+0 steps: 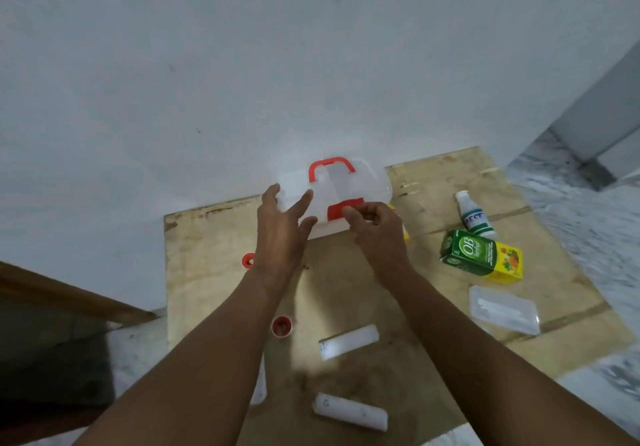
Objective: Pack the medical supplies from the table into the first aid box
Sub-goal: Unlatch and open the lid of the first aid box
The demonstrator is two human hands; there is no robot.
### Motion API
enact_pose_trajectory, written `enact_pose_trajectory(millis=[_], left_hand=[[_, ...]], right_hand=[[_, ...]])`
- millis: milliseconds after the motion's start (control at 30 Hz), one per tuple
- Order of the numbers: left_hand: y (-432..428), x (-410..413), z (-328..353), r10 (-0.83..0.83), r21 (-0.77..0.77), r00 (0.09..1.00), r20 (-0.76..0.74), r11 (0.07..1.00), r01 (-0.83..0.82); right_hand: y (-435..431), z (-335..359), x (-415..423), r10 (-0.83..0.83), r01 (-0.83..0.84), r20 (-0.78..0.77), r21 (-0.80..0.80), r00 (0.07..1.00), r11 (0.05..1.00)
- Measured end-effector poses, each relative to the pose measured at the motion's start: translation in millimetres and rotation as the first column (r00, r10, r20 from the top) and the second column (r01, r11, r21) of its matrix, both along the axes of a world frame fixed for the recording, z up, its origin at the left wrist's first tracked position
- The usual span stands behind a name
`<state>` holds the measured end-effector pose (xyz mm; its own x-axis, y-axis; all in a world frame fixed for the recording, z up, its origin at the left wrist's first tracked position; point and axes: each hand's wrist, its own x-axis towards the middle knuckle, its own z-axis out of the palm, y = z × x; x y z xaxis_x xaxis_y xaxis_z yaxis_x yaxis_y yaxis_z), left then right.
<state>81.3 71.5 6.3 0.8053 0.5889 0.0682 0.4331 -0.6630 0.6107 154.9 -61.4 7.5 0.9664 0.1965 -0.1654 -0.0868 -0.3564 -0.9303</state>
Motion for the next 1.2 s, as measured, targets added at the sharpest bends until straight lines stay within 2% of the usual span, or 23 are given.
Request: enact_pose_trajectory(millis=[133, 300, 433, 533, 633, 800, 900, 967, 1200], left_hand=[[0, -1, 2, -0.003, -0.037, 1.0, -0.004, 0.999, 0.003], [-2, -1, 3, 0.013, -0.082, 1.0, 0.023, 0.997, -0.011], [-2, -3, 2, 0.008, -0.068, 0.999, 0.044, 0.998, -0.005], [-3, -4, -3, 0.016, -0.105, 0.997, 0.082, 0.994, -0.007], [-7, -5, -9, 0.042, -0.109, 0.983, 0.179, 0.994, -0.022], [-18, 0, -13, 0.171, -0.203, 0.967, 0.191, 0.97, -0.131], [-27, 2, -12, 0.344, -0.428, 0.91, 0.231, 0.876, -0.222], [-34, 1, -8, 0.398, -0.521, 0.893, 0.212, 0.819, -0.241], [-56, -18, -7, 0.427, -0.595, 0.882, 0.197, 0.767, -0.238]], right_hand=[[-10, 2, 26, 0.207, -0.112, 0.255, -0.341, 0.945, 0.933], [-15, -3, 57, 0.412, -0.081, 0.488, -0.565, 0.769, 0.821], [-20, -3, 75, 0.58, -0.248, 0.472, -0.593, 0.664, 0.766], [-27, -2, 93, 0.719, -0.377, 0.473, -0.629, 0.509, 0.68], [-32, -3, 99, 0.734, -0.404, 0.568, -0.613, 0.372, 0.679], [-32, -7, 98, 0.676, -0.411, 0.67, -0.547, 0.308, 0.729], [-33, -5, 96, 0.691, -0.426, 0.654, -0.554, 0.308, 0.715], [-35, -4, 95, 0.71, -0.422, 0.632, -0.578, 0.31, 0.699], [-56, -3, 71, 0.743, -0.397, 0.619, -0.634, 0.253, 0.664]])
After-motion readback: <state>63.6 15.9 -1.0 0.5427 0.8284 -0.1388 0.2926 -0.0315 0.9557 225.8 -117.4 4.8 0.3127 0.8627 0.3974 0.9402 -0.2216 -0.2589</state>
